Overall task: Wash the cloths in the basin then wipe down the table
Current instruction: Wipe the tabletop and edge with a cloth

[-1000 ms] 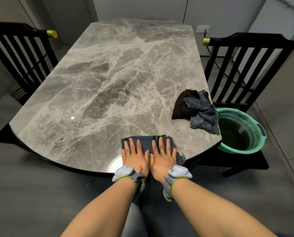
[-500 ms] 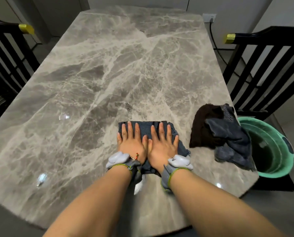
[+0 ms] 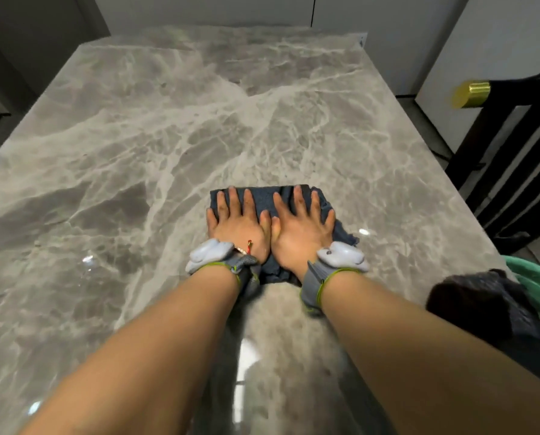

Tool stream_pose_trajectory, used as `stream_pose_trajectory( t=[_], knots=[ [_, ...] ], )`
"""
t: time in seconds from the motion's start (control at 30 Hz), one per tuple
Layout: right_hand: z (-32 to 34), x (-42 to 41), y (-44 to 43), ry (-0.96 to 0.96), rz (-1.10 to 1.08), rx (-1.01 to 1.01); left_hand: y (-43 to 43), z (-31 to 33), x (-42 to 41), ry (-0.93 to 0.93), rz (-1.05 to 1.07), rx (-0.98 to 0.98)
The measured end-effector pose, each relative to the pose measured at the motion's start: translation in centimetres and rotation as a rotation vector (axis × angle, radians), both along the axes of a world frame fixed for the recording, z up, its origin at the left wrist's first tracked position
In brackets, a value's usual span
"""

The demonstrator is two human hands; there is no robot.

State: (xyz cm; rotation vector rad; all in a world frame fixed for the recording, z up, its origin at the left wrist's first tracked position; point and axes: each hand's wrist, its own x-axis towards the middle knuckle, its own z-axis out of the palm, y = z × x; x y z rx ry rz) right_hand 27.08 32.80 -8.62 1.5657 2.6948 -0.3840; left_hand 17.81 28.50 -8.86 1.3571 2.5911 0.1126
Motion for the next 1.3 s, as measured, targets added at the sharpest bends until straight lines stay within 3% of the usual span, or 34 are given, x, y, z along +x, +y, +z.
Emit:
stream_pose_trajectory(
  t=[0.37, 0.63, 0.9, 1.3],
  knots=[
    [-1.2, -11.3, 16.4, 0.053, -0.090, 0.020, 16.7, -1.1, -11.6, 0.031, -0.053, 0.047],
    [-0.9, -14.4, 21.8, 0.054, -0.130, 0.042, 22.4, -1.1, -14.9, 0.010, -0.069, 0.071],
    [-0.1, -12.9, 19.8, 0.051, -0.106, -0.018, 20.7, -0.8, -14.2, -0.033, -0.167, 0.057],
    [-1.3, -7.0, 7.6, 0.040, -0.102, -0.004, 7.5, -1.0, -7.9, -0.037, -0.141, 0.042]
  ],
)
